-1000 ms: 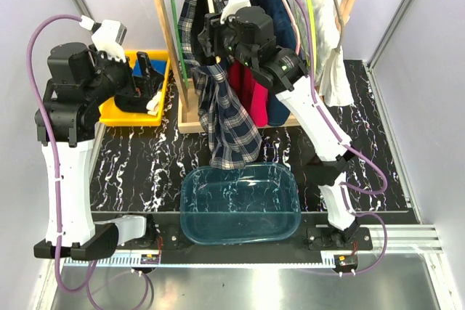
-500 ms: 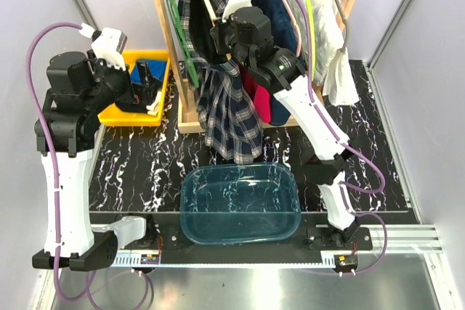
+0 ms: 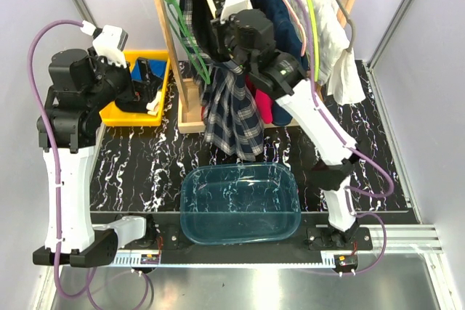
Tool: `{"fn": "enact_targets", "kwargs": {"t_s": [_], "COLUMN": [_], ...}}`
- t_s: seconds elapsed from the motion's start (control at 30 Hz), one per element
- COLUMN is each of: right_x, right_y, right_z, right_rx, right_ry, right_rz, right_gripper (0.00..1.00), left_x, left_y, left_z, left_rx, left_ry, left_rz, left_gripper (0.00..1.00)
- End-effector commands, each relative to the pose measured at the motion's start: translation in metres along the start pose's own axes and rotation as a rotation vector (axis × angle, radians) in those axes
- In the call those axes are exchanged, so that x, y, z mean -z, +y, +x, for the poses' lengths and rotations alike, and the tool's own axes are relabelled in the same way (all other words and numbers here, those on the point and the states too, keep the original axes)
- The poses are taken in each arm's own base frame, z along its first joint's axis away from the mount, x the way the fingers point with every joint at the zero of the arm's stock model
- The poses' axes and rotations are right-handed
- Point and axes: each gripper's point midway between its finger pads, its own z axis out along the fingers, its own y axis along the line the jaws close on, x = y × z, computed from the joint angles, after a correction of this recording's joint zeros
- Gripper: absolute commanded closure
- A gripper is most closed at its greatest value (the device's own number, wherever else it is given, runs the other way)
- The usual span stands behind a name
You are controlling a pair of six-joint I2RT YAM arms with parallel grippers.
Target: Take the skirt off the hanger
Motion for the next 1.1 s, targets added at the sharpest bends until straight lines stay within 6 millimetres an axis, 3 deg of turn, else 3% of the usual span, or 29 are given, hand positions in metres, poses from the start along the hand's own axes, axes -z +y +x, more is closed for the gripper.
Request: {"fn": "enact_targets", "kwargs": {"t_s": [0.0, 0.1, 0.2, 0.23, 0.3, 0.33, 0.37, 0.4, 0.43, 0.47, 0.53, 0.57, 0.67, 0.7, 0.83, 0.9, 0.93, 0.97, 1.0, 1.03, 1.07], "right_x": [0.103, 0.129, 0.151, 0.148, 0.166, 0.156, 0.18, 0.185, 0.179, 0.201, 0.21, 0.227, 0.25, 0.254, 0.268, 0.272, 0.277, 0.278, 0.29, 0.296, 0.3], "right_y": [-0.054, -0.065, -0.066, -0.061, -0.06, -0.05, -0.051, -0.049, -0.04, -0.044, -0.04, -0.042, -0.038, -0.036, -0.023, -0.009, -0.008, -0.001, -0.002, -0.002, 0.007], "right_z": [-0.17, -0.192, -0.192, -0.177, -0.156, -0.122, -0.12, -0.106, -0.069, -0.067, -0.032, -0.024, -0.001, 0.002, 0.003, 0.004, -0.01, -0.011, -0.037, -0.049, -0.046], "right_rx": [-0.109, -0.112, -0.126, -0.142, -0.153, -0.181, -0.203, -0.225, -0.254, -0.284, -0.328, -0.33, -0.314, -0.304, -0.27, -0.251, -0.255, -0.251, -0.264, -0.269, -0.274], "right_ry": [-0.439, -0.492, -0.462, -0.407, -0.312, -0.212, -0.194, -0.157, -0.059, -0.049, 0.048, 0.083, 0.179, 0.197, 0.242, 0.265, 0.235, 0.251, 0.194, 0.174, 0.222], "right_rz": [0.053, 0.058, 0.007, -0.016, -0.059, -0.083, -0.125, -0.14, -0.153, -0.176, -0.184, -0.203, -0.256, -0.274, -0.378, -0.457, -0.482, -0.519, -0.551, -0.574, -0.617], "right_gripper": [1.0, 1.0, 1.0, 1.0, 1.0, 1.0, 1.0, 1.0, 1.0, 1.0, 1.0, 1.0, 1.0, 1.0, 1.0, 1.0, 1.0, 1.0, 1.0, 1.0, 1.0], "left_x": [-0.009, -0.012, -0.011, -0.009, -0.005, -0.002, 0.002, 0.004, 0.006, 0.011, 0.015, 0.021, 0.03, 0.04, 0.064, 0.07, 0.072, 0.066, 0.073, 0.077, 0.067], "left_y": [0.004, 0.004, 0.003, 0.002, -0.001, -0.005, -0.008, -0.01, -0.014, -0.017, -0.024, -0.028, -0.042, -0.048, -0.092, -0.112, -0.117, -0.121, -0.131, -0.133, -0.128], "left_z": [-0.011, -0.01, -0.012, -0.014, -0.023, -0.027, -0.032, -0.037, -0.039, -0.046, -0.053, -0.059, -0.072, -0.085, -0.097, -0.095, -0.092, -0.081, -0.075, -0.069, -0.056], "left_rx": [-0.013, -0.011, -0.014, -0.017, -0.02, -0.023, -0.02, -0.02, -0.021, -0.031, -0.014, -0.016, -0.015, -0.025, -0.026, 0.0, 0.0, -0.004, -0.078, -0.111, -0.116], "left_ry": [-0.043, -0.041, -0.05, -0.059, -0.09, -0.106, -0.123, -0.139, -0.146, -0.17, -0.194, -0.218, -0.279, -0.342, -0.437, -0.423, -0.418, -0.393, -0.402, -0.409, -0.391], "left_rz": [-0.004, -0.001, 0.003, 0.004, 0.014, 0.031, 0.04, 0.049, 0.066, 0.075, 0.108, 0.122, 0.188, 0.205, 0.451, 0.586, 0.629, 0.673, 0.76, 0.775, 0.772], "left_gripper": [0.01, 0.01, 0.01, 0.01, 0.01, 0.01, 0.01, 0.01, 0.01, 0.01, 0.01, 0.01, 0.01, 0.01, 0.01, 0.03, 0.07, 0.11, 0.19, 0.19, 0.2]}}
